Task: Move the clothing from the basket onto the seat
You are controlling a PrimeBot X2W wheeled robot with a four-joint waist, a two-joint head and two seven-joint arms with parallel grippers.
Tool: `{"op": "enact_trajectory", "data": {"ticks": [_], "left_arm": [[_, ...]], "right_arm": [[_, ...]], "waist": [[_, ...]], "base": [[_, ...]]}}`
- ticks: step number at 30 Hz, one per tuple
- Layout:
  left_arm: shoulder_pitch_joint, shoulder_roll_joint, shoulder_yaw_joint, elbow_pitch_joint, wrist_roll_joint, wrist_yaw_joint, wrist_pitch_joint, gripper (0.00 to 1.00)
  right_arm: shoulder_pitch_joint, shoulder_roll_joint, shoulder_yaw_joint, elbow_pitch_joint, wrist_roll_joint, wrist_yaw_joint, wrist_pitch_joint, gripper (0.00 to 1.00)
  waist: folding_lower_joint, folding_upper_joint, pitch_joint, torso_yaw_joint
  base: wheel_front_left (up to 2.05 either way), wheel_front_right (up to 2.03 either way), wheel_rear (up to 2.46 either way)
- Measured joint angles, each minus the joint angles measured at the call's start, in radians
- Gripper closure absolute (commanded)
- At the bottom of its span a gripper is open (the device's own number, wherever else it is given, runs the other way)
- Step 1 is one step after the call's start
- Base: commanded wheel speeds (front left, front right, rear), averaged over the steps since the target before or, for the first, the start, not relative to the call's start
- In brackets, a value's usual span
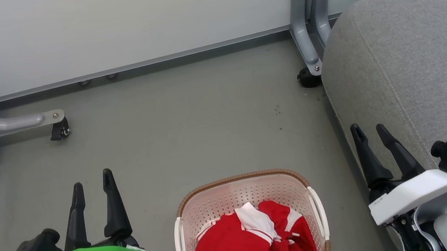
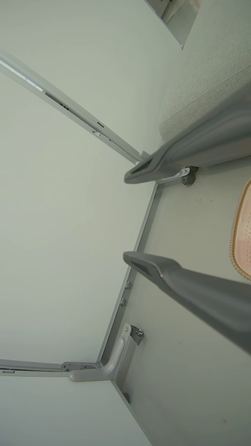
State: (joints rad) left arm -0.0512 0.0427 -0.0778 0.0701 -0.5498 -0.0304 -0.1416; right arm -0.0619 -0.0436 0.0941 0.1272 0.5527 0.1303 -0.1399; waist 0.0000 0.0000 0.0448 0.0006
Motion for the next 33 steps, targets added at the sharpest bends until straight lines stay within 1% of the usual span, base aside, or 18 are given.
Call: {"op": "enact_trajectory", "data": {"ticks": [5, 11, 20, 33], "left_arm": [[0.002, 0.000, -0.014, -0.001, 0.050, -0.005, -0.011, 0.00], [0.016, 0.001, -0.022, 0.004, 0.094, -0.022, -0.027, 0.00], [0.021, 0.002, -0.036, 0.008, 0.174, -0.023, -0.046, 0.00], [0.033, 0.003, -0.060, 0.027, 0.282, -0.017, -0.076, 0.00]], "right_arm": [[0.000, -0.001, 0.002, -0.004, -0.039, 0.000, -0.012, 0.00], [0.000, -0.001, 0.007, -0.007, -0.092, 0.000, -0.029, 0.00], [0.002, -0.002, 0.027, -0.010, -0.160, 0.000, -0.049, 0.00], [0.016, -0.002, 0.025, -0.009, -0.255, 0.000, -0.075, 0.00]], "waist": [[0.0000, 0.0000, 0.001, 0.000], [0.0000, 0.0000, 0.000, 0.000], [0.0000, 0.0000, -0.003, -0.001], [0.0000, 0.0000, -0.008, -0.003]], "base": [[0.00, 0.00, 0.00], [0.00, 0.00, 0.00], [0.00, 0.00, 0.00], [0.00, 0.00, 0.00]]}}
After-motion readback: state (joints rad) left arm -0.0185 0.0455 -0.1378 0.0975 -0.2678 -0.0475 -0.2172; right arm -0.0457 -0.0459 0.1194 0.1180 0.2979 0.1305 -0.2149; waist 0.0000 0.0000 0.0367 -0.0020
